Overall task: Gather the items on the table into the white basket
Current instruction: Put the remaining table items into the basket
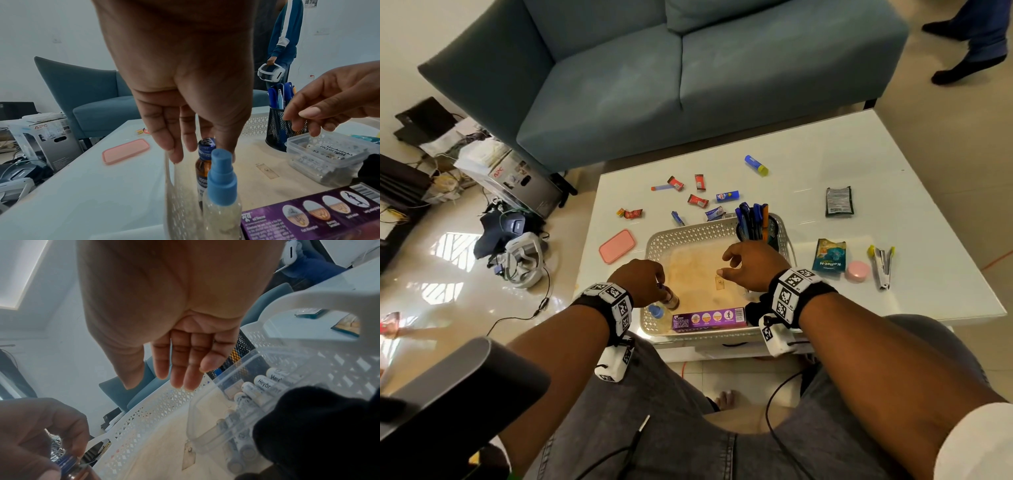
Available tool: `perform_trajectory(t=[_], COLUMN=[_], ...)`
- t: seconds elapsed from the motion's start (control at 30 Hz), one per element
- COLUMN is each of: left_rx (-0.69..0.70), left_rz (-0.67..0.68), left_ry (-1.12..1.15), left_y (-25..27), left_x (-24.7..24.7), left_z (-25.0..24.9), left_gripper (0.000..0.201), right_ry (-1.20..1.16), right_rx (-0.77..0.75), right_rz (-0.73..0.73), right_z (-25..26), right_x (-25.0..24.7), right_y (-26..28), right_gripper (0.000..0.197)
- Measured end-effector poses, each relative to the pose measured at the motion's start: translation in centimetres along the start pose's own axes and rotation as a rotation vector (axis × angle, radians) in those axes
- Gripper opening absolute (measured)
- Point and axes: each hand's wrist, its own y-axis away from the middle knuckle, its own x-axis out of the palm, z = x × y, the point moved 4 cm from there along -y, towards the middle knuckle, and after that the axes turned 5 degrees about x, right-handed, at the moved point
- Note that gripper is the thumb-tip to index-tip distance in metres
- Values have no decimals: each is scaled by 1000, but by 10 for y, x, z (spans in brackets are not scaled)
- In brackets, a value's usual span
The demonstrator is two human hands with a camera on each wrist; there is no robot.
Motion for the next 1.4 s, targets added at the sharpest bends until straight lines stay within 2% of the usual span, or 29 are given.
perform_trajectory(t=[0.3,0.47,0.53,0.6,0.67,0.73,0.8,0.87,0.9,1.03,1.13,1.2,1.27,1.33,1.4], left_rx=[2,5,22,61,107,146,160,146,138,154,142,112,146,182,183], left_rz=[33,19,-37,-143,-253,-328,-353,-338,-325,-241,-152,-76,38,115,146], left_ry=[13,3,-4,-9,8,93,257,468,563,836,1003,1104,1105,1118,1177], left_y=[4,4,6,10,15,22,26,29,30,31,34,30,33,40,39], left_x=[2,-2,-9,-22,-36,-47,-50,-45,-40,-15,2,21,28,32,40], left_z=[-3,-6,-11,-22,-38,-54,-66,-76,-80,-85,-91,-67,-78,-84,-76], left_gripper=[44,61,63,57,50,44,40,35,34,30,32,31,28,27,28], right_ry=[-5,-27,-99,-192,-236,-179,-79,-19,-18,11,48,107,139,146,155], right_rx=[4,-22,-46,-41,45,226,461,677,738,819,858,844,879,893,896], right_rz=[-19,-54,-204,-482,-731,-832,-766,-601,-522,-348,-301,-289,-306,-277,-265], right_z=[-1,6,13,10,-7,-40,-79,-112,-125,-147,-149,-136,-141,-147,-143], right_x=[-2,-17,-41,-76,-110,-133,-139,-131,-125,-103,-98,-82,-86,-80,-69], right_y=[0,2,5,11,20,25,25,27,29,30,32,10,20,24,22], right_gripper=[47,41,30,20,22,25,28,30,29,20,22,20,18,24,38])
